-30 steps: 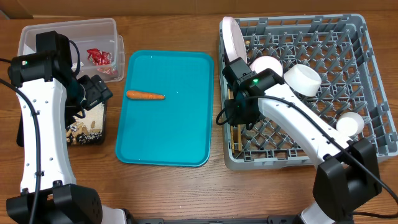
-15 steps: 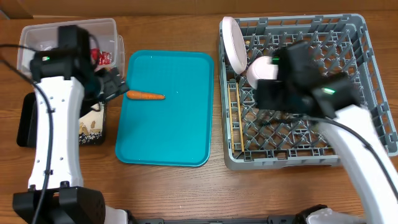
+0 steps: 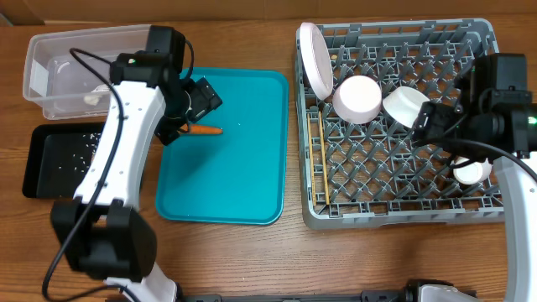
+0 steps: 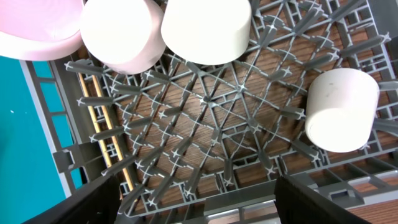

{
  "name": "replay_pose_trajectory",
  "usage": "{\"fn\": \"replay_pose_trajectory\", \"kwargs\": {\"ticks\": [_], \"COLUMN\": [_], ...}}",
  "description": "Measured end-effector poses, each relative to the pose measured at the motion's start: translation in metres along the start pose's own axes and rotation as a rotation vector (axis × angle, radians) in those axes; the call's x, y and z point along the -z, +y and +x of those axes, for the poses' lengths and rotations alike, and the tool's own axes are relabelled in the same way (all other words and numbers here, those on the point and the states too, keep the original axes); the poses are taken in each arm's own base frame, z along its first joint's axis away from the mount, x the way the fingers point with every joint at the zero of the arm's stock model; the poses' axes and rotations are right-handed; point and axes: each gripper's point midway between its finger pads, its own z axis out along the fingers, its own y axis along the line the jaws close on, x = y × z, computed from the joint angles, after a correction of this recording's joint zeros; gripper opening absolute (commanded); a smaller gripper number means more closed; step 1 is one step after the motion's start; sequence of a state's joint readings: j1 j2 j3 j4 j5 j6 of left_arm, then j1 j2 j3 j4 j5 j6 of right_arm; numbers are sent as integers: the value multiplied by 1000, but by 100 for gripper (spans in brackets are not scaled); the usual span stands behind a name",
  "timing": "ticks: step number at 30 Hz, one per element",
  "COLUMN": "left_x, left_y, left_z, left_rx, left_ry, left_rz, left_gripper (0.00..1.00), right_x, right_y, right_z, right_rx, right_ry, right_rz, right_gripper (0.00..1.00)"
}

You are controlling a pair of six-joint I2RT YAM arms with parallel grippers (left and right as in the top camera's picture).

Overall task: Sort waste into correct bins and load items into the dishwasher
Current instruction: 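Reach the left gripper to the orange carrot and grasp it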

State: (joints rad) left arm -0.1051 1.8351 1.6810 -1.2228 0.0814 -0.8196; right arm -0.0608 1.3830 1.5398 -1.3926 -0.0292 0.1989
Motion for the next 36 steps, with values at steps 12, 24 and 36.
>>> {"fn": "replay_pose_trajectory", "kwargs": {"ticks": [12, 24, 36], "left_x": [-85, -125, -126], "left_y": [-1, 23, 32], "left_z": [-12, -21, -35], "left_rx": [355, 422, 430], "left_ry": [62, 68, 0], "left_rz": [-100, -202, -230], "left_gripper": [100, 100, 71], "right_x": [0, -4, -12], "right_y": [1, 2, 0], "right_z": [2, 0, 6], "right_rx": [8, 9, 8], "right_ry": [9, 3, 28], "right_rz": [-15, -17, -10], "right_gripper": [83, 83, 83]}}
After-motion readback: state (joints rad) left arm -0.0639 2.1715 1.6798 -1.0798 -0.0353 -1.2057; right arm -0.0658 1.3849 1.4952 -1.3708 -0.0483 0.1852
